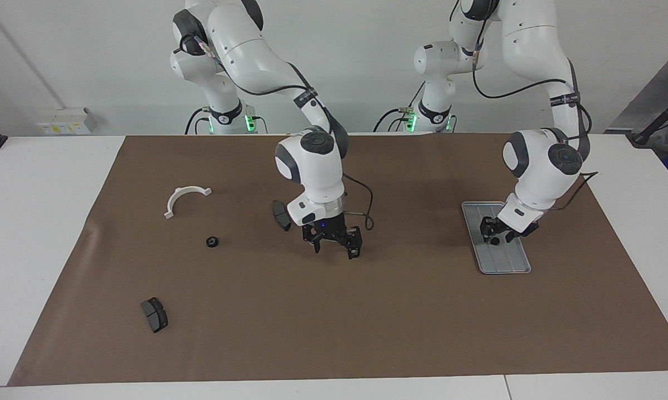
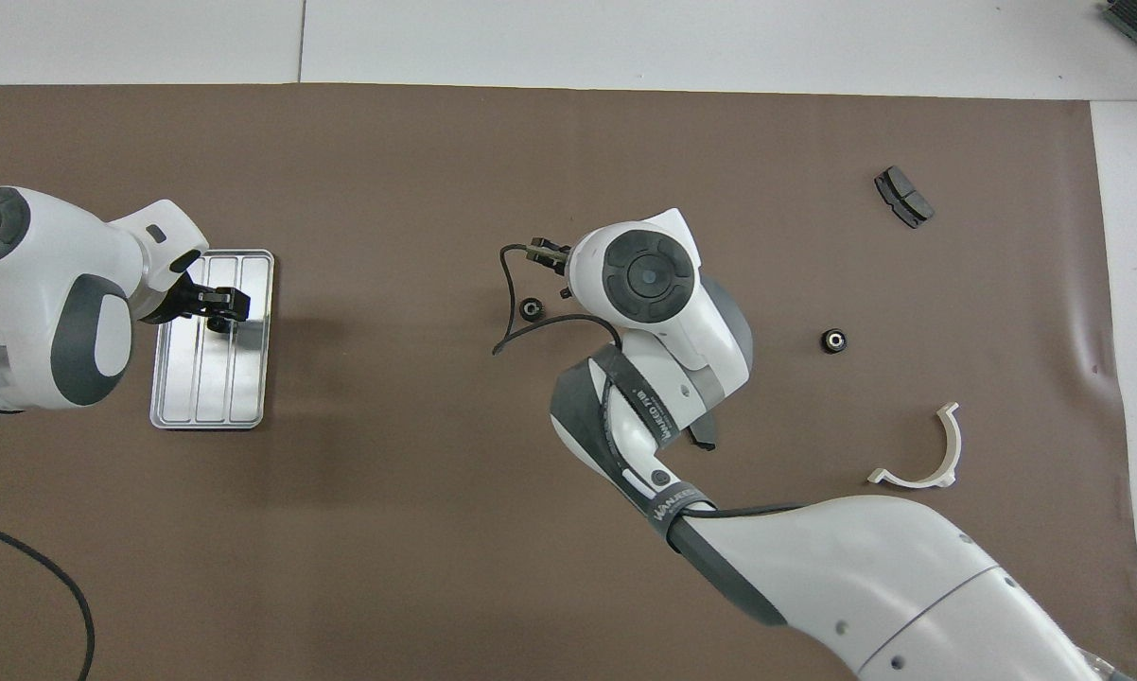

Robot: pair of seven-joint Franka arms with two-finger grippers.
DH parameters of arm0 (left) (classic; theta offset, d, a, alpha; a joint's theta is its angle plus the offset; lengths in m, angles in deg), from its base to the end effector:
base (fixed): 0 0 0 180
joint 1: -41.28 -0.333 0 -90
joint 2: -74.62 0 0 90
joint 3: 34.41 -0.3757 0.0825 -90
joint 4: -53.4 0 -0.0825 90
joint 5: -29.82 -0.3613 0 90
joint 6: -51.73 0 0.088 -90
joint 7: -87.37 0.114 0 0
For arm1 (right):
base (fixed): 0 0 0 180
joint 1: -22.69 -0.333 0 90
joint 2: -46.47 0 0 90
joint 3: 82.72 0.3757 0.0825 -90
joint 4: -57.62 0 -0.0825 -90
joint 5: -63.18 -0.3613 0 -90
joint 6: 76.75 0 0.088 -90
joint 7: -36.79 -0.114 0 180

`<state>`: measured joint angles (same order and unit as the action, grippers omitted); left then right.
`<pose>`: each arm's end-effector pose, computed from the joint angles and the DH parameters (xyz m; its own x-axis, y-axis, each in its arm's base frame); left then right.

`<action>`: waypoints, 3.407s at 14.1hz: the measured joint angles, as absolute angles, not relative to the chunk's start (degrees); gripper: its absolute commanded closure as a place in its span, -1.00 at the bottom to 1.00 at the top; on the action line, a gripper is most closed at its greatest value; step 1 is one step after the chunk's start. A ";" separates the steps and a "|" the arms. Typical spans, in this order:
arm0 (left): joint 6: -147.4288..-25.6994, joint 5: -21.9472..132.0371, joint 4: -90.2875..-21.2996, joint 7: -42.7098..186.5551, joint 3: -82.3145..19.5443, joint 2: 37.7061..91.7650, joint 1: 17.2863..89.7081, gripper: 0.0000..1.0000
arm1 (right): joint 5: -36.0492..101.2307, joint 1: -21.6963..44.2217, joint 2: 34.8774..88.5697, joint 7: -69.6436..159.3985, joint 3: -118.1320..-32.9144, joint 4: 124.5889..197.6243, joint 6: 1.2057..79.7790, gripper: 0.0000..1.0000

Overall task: Pick bearing gear from pile to tray
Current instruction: 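Release the second gear mid-table with the right gripper while the left gripper withdraws, then grasp the second gear with the left gripper while the right gripper reaches pile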

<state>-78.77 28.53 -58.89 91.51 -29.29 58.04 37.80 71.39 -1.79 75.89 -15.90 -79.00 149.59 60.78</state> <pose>0.6104 -0.0129 0.3962 0.9934 -0.1108 0.0303 -0.1110 -0.9938 0.0058 0.6430 0.3329 0.4176 0.9057 -0.3503 0.2389 -0.3178 -0.9338 -0.1644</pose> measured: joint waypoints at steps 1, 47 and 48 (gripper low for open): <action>-78.81 28.61 -58.21 89.34 -29.20 58.04 38.97 -0.78 | 71.40 0.24 74.14 -12.44 -79.00 149.91 58.60 -1.00; -77.93 29.46 -37.01 55.29 -30.18 40.25 71.80 0.31 | 64.34 23.04 61.13 44.72 -78.36 179.65 61.19 1.00; -77.93 29.41 -37.01 55.29 -30.19 40.25 71.80 0.40 | 64.31 23.04 61.07 44.07 -78.25 179.24 60.91 1.00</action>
